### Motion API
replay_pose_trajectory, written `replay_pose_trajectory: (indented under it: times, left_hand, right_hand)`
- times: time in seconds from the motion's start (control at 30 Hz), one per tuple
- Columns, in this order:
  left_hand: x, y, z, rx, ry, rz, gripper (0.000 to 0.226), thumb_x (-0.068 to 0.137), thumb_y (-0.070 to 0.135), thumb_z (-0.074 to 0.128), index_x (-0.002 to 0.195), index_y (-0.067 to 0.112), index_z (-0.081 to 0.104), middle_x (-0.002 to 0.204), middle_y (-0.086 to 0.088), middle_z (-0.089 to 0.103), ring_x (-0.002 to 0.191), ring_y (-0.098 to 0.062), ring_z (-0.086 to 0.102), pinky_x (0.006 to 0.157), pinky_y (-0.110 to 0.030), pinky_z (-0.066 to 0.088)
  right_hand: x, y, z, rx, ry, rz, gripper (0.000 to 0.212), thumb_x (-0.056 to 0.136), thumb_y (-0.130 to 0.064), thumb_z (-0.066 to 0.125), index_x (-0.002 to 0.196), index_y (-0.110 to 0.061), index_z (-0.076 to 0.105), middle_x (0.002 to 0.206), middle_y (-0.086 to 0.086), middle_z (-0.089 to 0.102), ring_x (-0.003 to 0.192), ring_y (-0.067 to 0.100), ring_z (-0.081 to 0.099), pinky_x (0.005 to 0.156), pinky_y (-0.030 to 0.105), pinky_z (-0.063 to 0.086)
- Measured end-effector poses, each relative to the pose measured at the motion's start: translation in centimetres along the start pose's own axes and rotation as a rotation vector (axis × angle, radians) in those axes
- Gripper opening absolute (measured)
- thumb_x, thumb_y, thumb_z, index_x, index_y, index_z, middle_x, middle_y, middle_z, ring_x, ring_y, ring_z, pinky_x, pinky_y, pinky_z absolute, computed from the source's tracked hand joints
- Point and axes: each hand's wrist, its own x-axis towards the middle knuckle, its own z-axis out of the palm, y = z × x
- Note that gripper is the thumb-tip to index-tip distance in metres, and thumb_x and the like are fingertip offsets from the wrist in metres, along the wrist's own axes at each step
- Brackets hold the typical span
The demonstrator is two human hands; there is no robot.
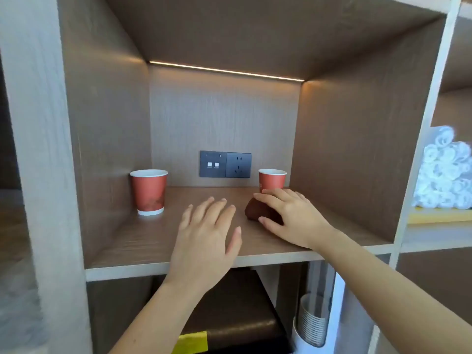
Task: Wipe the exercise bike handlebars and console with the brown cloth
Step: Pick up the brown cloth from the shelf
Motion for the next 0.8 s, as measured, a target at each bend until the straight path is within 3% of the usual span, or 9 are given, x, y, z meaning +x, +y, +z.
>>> replay_pose_trajectory:
  times: [0.2,0.37,0.5,0.67,0.8]
  left_hand:
    - [0.4,0.6,1.2,-0.027,0.018,0.003,0.047,0.082,0.035,0.036,0.109,0.011,0.066,0.116,-0.008,0.065,0.111,-0.026,0.058,0.094,-0.049,0.043]
    - [1.4,1.3,1.7,-0.009,0.050,-0.032,0.047,0.082,0.034,0.036,0.109,0.011,0.067,0.115,-0.007,0.066,0.110,-0.025,0.059,0.093,-0.047,0.043]
    - [1.2,1.1,2.0,0.000,0.052,-0.063,0.047,0.083,0.034,0.036,0.108,0.010,0.067,0.115,-0.007,0.066,0.110,-0.026,0.059,0.093,-0.046,0.043]
    - [0.9,1.0,2.1,0.017,0.035,-0.078,0.047,0.083,0.035,0.035,0.108,0.011,0.067,0.114,-0.007,0.067,0.109,-0.025,0.060,0.092,-0.045,0.044]
    - [0.3,1.2,2.0,0.020,0.034,-0.106,0.046,0.083,0.035,0.036,0.106,0.011,0.068,0.112,-0.007,0.068,0.107,-0.025,0.061,0.090,-0.045,0.046]
  right_hand:
    - [1.7,3.2,0.4,0.117,-0.207,-0.058,0.057,0.089,-0.040,0.053,0.140,-0.036,0.030,0.142,-0.003,0.040,0.127,0.020,0.040,0.102,0.039,0.038]
    - [2.5,4.7,0.0,0.165,-0.191,-0.173,0.053,0.090,-0.031,0.055,0.138,-0.036,0.034,0.138,-0.005,0.043,0.124,0.017,0.043,0.103,0.033,0.037]
    - [2.2,4.4,-0.5,0.221,-0.229,-0.280,0.052,0.090,-0.034,0.055,0.137,-0.042,0.034,0.138,-0.009,0.041,0.122,0.013,0.042,0.103,0.030,0.036]
    - [3.5,4.4,-2.0,0.448,-0.437,-0.228,0.049,0.088,-0.042,0.056,0.130,-0.056,0.034,0.132,-0.020,0.038,0.121,0.001,0.038,0.103,0.023,0.031]
    - [3.7,4.0,-1.1,0.471,-0.516,-0.222,0.052,0.086,-0.048,0.056,0.128,-0.062,0.030,0.145,-0.021,0.025,0.132,0.001,0.024,0.108,0.025,0.019]
